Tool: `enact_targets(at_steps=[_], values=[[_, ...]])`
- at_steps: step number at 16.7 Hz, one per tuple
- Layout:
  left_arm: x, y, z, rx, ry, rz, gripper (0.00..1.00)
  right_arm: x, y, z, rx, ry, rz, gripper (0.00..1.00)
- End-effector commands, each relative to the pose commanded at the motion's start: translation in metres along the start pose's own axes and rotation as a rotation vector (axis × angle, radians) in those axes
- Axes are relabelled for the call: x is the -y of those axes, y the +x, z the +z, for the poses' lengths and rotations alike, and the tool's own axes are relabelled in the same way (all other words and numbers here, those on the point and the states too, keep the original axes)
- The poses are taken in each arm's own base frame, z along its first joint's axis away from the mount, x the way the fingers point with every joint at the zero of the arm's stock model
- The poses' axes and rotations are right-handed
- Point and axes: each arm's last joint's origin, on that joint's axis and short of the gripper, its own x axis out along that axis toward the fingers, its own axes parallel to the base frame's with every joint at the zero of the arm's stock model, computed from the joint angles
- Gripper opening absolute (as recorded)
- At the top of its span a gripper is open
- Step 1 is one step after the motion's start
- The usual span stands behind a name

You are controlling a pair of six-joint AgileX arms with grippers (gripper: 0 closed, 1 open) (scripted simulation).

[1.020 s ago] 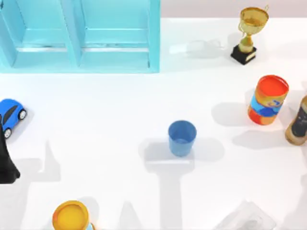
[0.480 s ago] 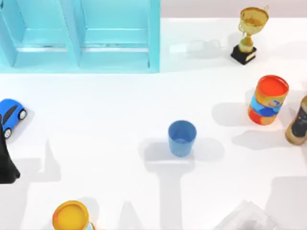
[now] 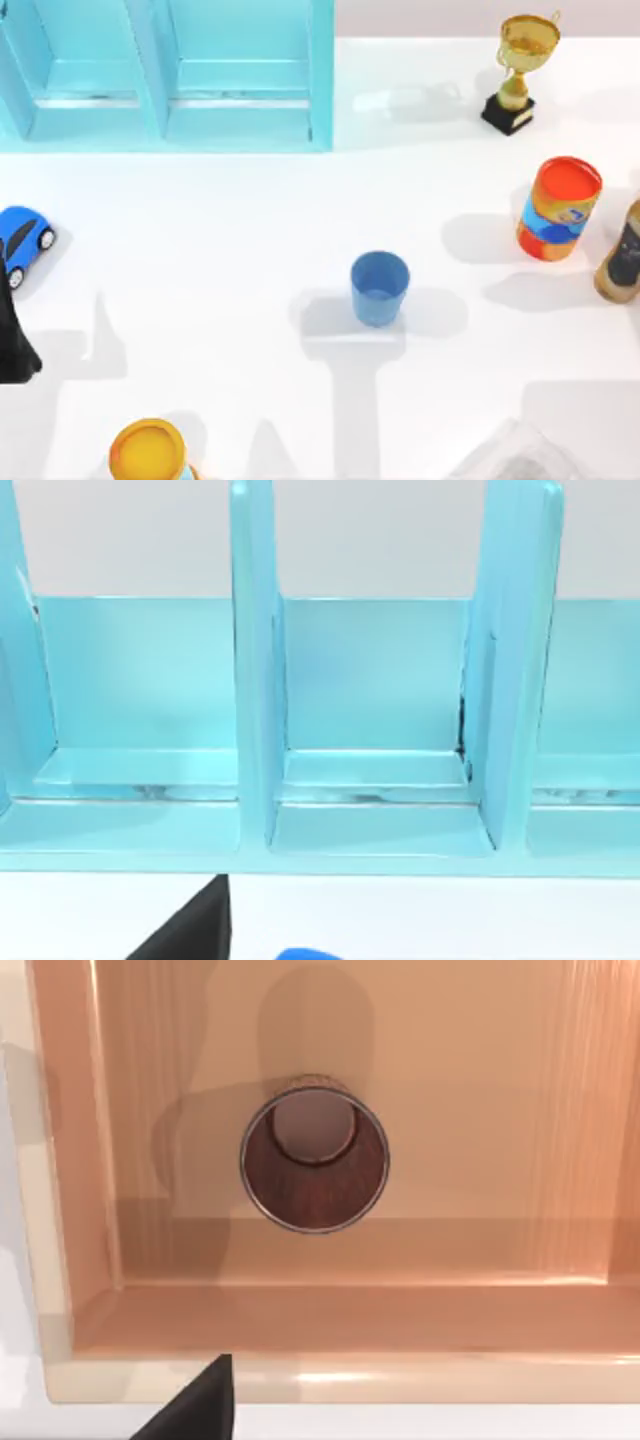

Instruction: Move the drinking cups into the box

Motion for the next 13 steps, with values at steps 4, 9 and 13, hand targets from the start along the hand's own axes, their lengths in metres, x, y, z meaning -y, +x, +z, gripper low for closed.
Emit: enact_targets(at_steps=[4,9,13], values=[[0.000,0.000,0.000,0.000,0.000,0.000,1.00,-0.008,0.004,0.020,-0.012,0.000,0.011,1.00],[0.000,0.000,0.000,0.000,0.000,0.000,1.00,-0.076,0.023,0.091,-0.065,0.004,0.036,1.00],[0.000,0.000,0.000,0.000,0.000,0.000,1.00,-0.194,0.046,0.134,-0.107,0.005,0.030,1.00]])
